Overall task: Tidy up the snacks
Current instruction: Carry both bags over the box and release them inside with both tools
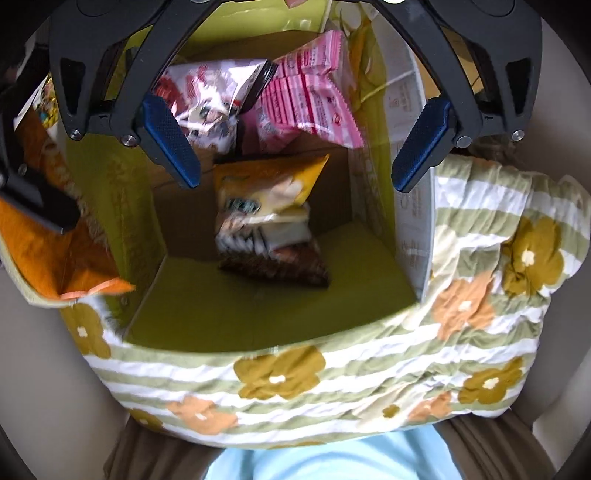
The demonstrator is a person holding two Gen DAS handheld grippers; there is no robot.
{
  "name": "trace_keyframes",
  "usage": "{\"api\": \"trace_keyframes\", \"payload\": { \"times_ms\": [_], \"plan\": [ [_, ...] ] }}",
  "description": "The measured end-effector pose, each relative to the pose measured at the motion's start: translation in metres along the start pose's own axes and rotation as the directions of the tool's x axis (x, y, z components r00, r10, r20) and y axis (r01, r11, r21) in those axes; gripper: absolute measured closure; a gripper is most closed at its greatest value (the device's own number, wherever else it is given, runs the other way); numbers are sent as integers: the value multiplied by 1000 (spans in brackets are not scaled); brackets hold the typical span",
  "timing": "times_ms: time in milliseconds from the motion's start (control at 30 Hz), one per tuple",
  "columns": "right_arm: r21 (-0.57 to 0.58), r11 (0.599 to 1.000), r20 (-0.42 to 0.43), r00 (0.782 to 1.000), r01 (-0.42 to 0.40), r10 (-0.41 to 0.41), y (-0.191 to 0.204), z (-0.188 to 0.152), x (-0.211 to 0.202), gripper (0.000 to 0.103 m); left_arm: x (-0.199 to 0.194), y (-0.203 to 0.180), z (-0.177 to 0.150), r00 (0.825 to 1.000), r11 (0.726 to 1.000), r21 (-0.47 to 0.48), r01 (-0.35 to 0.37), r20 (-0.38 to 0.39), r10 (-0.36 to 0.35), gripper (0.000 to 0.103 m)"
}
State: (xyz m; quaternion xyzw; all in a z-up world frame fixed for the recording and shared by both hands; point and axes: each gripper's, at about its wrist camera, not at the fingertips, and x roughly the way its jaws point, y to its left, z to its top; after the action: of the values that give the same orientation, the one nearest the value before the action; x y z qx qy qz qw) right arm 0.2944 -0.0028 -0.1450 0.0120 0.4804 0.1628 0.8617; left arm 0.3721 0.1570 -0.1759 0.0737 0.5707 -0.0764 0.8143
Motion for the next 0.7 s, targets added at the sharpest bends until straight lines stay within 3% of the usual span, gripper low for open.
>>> {"api": "trace_keyframes", "payload": {
  "times_ms": [233, 533, 667, 700],
  "plan": [
    [-70, 997, -12, 1000, -18, 17, 15, -2, 6, 41, -13, 4, -30, 999, 998, -50, -43, -16, 42, 1],
    [-56, 995, -43, 996, -81, 79, 17, 6, 34, 38, -23, 14, -50, 996, 990, -104, -93, -21, 92, 1],
    [-63, 994, -12, 996, -87, 86, 18, 2, 31, 4, -27, 19, -59, 994, 986, -127, -110, -17, 108, 1],
    [-70, 994, 1, 996, -84, 84, 17, 0, 28, 2, -28, 19, -61, 994, 985, -130, -111, -16, 110, 1]
  ]
}}
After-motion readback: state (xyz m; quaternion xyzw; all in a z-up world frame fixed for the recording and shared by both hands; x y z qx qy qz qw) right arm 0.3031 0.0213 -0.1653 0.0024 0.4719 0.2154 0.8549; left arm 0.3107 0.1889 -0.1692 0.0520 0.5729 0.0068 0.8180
